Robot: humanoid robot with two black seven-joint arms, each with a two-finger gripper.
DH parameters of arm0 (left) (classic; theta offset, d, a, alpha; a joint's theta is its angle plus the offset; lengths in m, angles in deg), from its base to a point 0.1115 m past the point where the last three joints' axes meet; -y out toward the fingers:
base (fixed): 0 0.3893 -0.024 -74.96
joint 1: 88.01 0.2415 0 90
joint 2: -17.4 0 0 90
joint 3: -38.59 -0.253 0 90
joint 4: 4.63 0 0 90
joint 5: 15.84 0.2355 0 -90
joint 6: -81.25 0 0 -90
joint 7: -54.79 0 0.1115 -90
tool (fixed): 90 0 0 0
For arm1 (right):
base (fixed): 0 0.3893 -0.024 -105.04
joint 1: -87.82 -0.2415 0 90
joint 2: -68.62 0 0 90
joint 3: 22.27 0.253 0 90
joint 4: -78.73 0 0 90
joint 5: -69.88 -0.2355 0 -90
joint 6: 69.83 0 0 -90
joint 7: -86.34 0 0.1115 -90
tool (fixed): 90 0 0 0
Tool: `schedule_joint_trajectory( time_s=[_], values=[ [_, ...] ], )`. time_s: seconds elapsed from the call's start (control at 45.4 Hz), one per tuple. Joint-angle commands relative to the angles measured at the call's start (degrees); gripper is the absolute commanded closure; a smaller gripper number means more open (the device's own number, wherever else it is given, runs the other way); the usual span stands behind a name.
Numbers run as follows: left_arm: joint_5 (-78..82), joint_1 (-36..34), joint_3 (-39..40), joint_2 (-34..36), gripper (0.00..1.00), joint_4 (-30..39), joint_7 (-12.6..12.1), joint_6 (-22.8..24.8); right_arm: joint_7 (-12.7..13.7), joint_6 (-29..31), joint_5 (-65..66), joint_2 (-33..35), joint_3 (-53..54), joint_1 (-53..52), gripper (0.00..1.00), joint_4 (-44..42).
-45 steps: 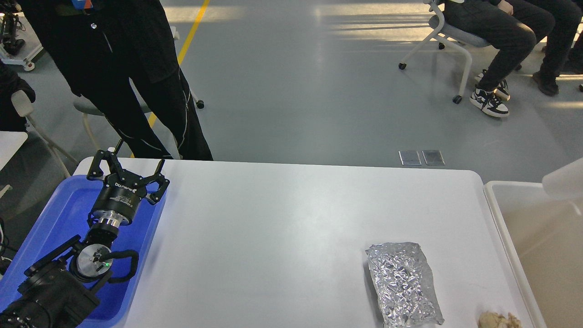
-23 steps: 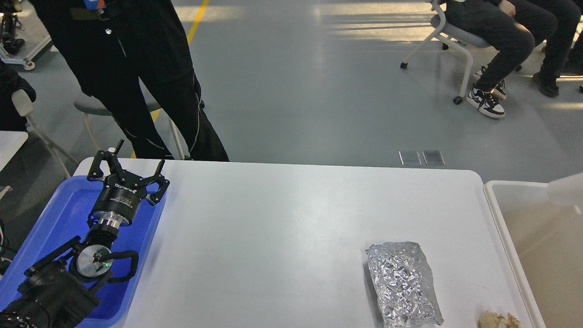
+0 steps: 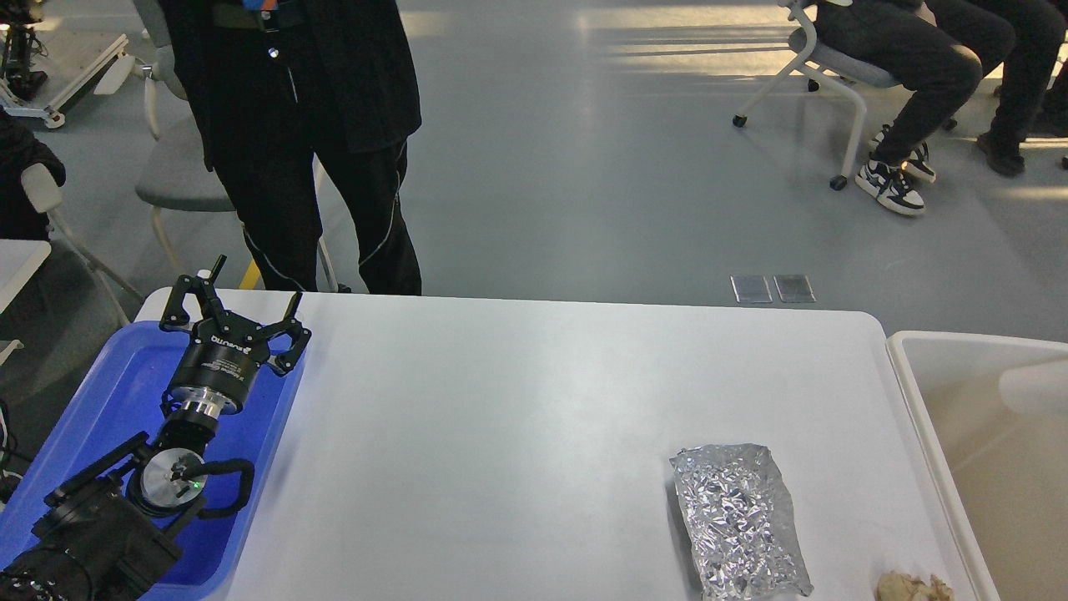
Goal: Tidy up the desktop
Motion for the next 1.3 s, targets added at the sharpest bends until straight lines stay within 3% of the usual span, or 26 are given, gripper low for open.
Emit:
schedule_joint_trajectory(
  time_s=[0.0, 0.198, 0.682, 1.167, 1.211, 1.255, 1.277],
  values=[
    [0.0, 0.0, 0.08, 0.0, 0.0, 0.0, 0.0, 0.0, -0.08, -0.31, -7.05, -7.49, 2.22, 6.29, 1.0, -8.79],
    [0.0, 0.0, 0.0, 0.0, 0.0, 0.0, 0.0, 0.0, 0.36, 0.74, -7.05, -15.74, 8.72, 14.29, 1.0, -22.58],
    [0.0, 0.0, 0.0, 0.0, 0.0, 0.0, 0.0, 0.0, 1.24, 0.92, -15.31, -30.78, 9.26, 19.3, 1.0, -44.91],
    [0.0, 0.0, 0.08, 0.0, 0.0, 0.0, 0.0, 0.0, 1.24, 0.83, -15.4, -32.81, 13.91, 19.66, 1.0, -47.38],
    [0.0, 0.0, 0.08, 0.0, 0.0, 0.0, 0.0, 0.0, 1.24, 0.75, -15.4, -32.9, 14.35, 19.31, 0.68, -47.47],
    [0.0, 0.0, 0.08, 0.0, 0.0, 0.0, 0.0, 0.0, 1.24, 0.05, -15.4, -32.9, 14.79, 19.3, 0.22, -47.56],
    [0.0, 0.0, 0.08, 0.0, 0.0, 0.0, 0.0, 0.0, 1.24, -0.04, -15.49, -32.9, 15.23, 19.3, 0.05, -47.56]
  ],
)
